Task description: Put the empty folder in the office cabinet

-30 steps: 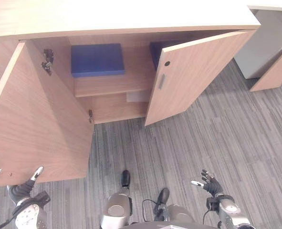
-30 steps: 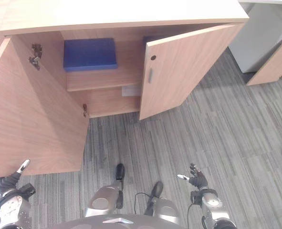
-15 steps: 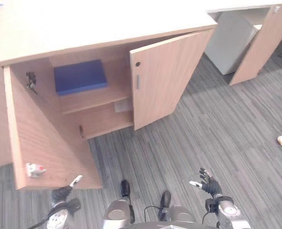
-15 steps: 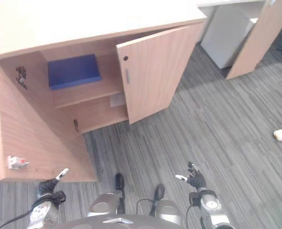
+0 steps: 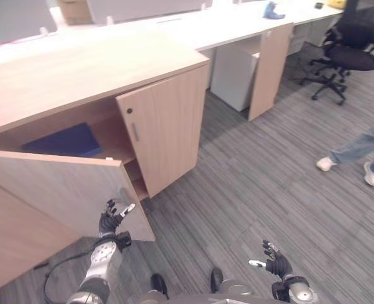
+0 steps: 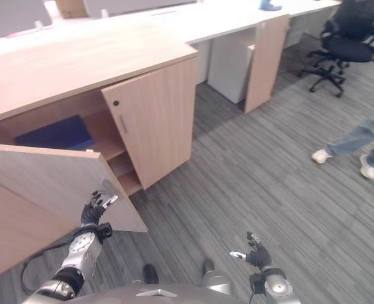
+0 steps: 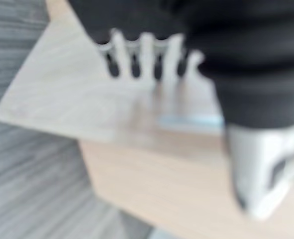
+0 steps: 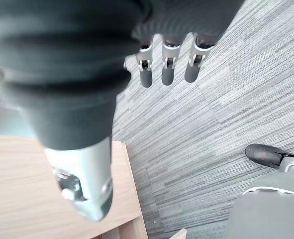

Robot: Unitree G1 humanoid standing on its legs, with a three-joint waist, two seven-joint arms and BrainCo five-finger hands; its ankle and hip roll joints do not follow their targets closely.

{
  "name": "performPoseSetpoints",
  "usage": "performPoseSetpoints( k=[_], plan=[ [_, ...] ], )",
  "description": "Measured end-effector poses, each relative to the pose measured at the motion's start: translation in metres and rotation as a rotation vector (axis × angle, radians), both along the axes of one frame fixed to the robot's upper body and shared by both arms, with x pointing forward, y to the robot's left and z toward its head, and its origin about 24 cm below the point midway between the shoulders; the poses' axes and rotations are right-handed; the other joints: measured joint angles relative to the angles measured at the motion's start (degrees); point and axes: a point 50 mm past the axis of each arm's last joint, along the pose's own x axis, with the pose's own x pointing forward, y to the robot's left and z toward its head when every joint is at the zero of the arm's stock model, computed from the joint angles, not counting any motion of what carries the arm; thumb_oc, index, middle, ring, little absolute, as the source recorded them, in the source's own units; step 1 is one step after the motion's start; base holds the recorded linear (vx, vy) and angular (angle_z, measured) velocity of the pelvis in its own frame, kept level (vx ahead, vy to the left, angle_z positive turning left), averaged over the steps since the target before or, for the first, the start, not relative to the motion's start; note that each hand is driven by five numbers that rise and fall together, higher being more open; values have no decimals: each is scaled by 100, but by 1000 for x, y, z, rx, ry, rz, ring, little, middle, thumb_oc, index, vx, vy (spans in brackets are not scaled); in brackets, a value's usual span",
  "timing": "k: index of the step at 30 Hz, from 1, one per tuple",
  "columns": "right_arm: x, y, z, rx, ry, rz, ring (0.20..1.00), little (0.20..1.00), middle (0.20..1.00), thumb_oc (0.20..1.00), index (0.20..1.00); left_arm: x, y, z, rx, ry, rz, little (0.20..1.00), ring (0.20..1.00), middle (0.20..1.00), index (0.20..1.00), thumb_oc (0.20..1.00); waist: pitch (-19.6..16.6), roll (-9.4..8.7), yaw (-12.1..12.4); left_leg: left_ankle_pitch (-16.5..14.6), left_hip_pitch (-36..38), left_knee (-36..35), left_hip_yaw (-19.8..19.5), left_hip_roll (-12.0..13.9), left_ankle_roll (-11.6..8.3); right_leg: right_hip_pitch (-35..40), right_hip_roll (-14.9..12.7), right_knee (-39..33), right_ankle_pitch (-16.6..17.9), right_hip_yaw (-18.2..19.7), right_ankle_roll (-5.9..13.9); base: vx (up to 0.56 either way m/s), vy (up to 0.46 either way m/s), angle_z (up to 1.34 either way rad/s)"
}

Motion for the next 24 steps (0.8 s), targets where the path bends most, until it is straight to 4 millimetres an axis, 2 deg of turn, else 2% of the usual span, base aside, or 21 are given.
performPoseSetpoints(
  k=[2,3,6,8,9,11,15,17,20,22,23,24],
  plan=[
    [3,0,1,-23,-4,46,1000,1000,1000,1000,1000,14,14,9,54,2,49,1000,1000,1000,1000,1000,-20,-17,-82,-6,18,-1,64,13,4,-4,6,0,19,72,28,-3,124,-16],
    [3,0,1,-23,-4,46,1000,1000,1000,1000,1000,14,14,9,54,2,49,1000,1000,1000,1000,1000,-20,-17,-82,-6,18,-1,64,13,4,-4,6,0,19,72,28,-75,107,-15],
    [6,-8,4,-57,-10,71,1000,1000,1000,1000,1000,39,55,38,155,-4,116,1000,1000,1000,1000,1000,-27,-5,-163,9,-218,-1,182,10,-4,-324,-9,3,103,145,94,-176,157,-17],
    [18,-11,9,-81,-38,106,1000,1000,1000,1000,1000,49,89,60,199,1,200,1000,1000,1000,1000,1000,22,27,-254,53,-495,-1,208,-10,11,-587,-40,32,207,142,155,-129,130,-10],
    [21,-12,10,-88,-47,105,1000,1000,1000,1000,1000,50,98,66,195,-5,227,1000,1000,1000,1000,1000,51,41,-267,92,-555,-1,229,-34,57,-655,-65,41,358,142,176,-49,87,-5],
    [24,-13,11,-93,-56,104,1000,1000,1000,1000,1000,52,104,73,182,-17,237,1000,1000,1000,1000,1000,172,73,-257,86,-557,-2,229,-53,69,-656,-96,39,422,136,196,-16,48,1],
    [28,-11,13,-91,-70,106,1000,1000,1000,1000,1000,41,95,52,135,58,221,1000,1000,1000,1000,1000,420,142,-215,85,-558,-1,171,-46,69,-632,-86,17,340,100,129,-10,-7,6],
    [28,-11,13,-91,-70,106,1000,1000,1000,1000,1000,41,95,52,135,58,221,1000,1000,1000,1000,1000,420,142,-215,85,-558,-1,171,-46,69,-632,-86,17,340,100,129,-19,-22,2],
    [33,-7,14,-87,-86,92,1000,1000,1000,1000,1000,15,70,14,60,164,176,1000,1000,1000,1000,1000,435,141,-88,80,-556,-2,74,14,73,-583,-46,55,363,59,160,-71,-176,9],
    [28,-5,12,-79,-75,76,1000,1000,1000,1000,1000,2,42,-5,-6,192,122,1000,1000,1000,1000,1000,490,191,-77,78,-503,-1,-187,-1,74,-484,-23,161,392,59,197,-53,-225,49],
    [22,-1,8,-68,-50,73,1000,1000,1000,1000,1000,-23,15,-31,-75,282,87,1000,1000,1000,1000,1000,502,201,7,85,-443,0,-318,27,65,-388,19,215,408,30,155,-55,-252,53],
    [21,1,7,-60,-43,70,1000,1000,1000,1000,1000,-44,3,-46,-98,353,75,1000,1000,1000,1000,1000,505,193,87,80,-424,1,-321,69,50,-396,56,278,369,22,101,6,-268,36]
  ],
)
